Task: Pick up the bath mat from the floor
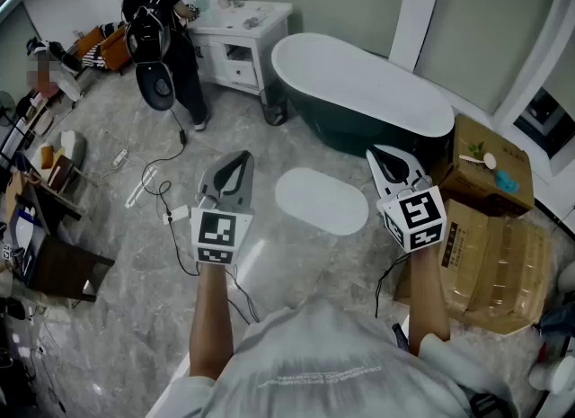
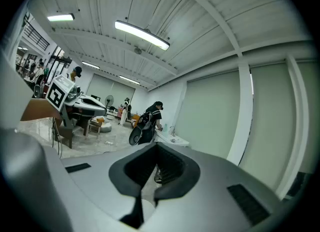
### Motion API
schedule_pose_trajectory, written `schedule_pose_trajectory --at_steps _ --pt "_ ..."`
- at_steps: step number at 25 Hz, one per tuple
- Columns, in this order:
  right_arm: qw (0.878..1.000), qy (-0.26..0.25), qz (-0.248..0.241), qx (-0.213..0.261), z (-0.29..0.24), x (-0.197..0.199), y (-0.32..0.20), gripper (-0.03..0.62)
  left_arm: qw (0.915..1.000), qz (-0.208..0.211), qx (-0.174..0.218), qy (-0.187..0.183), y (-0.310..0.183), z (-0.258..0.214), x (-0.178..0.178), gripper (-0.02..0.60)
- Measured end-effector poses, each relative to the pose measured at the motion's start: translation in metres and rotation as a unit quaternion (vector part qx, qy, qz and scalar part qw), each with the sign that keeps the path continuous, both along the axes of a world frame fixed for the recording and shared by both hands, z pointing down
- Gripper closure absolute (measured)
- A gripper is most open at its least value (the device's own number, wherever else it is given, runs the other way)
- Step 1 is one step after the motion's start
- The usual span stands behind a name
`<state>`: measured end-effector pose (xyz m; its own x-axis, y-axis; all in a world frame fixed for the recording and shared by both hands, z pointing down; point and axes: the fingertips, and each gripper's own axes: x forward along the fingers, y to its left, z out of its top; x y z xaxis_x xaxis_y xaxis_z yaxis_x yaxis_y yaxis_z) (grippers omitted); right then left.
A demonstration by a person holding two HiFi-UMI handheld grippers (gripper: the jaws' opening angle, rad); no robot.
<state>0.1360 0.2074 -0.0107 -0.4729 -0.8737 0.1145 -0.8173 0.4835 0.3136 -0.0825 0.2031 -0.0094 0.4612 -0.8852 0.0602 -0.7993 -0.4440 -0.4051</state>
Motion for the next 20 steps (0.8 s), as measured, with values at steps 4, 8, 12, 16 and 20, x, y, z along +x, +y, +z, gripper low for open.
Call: schedule_pose_trajectory --at_steps 4,8,12,16,20 --pt "1.0 -0.001 0.003 -0.004 0.0061 0.0002 0.0027 0.579 1.0 0.0 -0.004 -0.002 0.0027 0.0053 -0.0008 0.563" --pt "1.0 -0.018 0.005 -0.007 0.0061 0.0 0.0034 0.579 1.0 0.0 -0.004 -0.005 0.0032 0.0066 -0.0031 0.563" --pt "0.999 -0.044 -0.005 -0.004 0.0022 -0.0007 0.0055 0.579 0.9999 -0.005 -0.006 0.007 0.0027 0.007 -0.0062 0.561" --pt "0.999 -0.045 -0.016 -0.006 0.0049 -0.0025 0.0085 0.577 0.9997 0.004 -0.006 0.022 0.0064 0.0061 -0.0048 0.56" --pt "0.999 -0.036 -0.029 -0.014 0.0098 -0.0084 0.0093 0.462 0.9993 0.002 -0.013 0.036 0.0052 0.008 -0.0091 0.401"
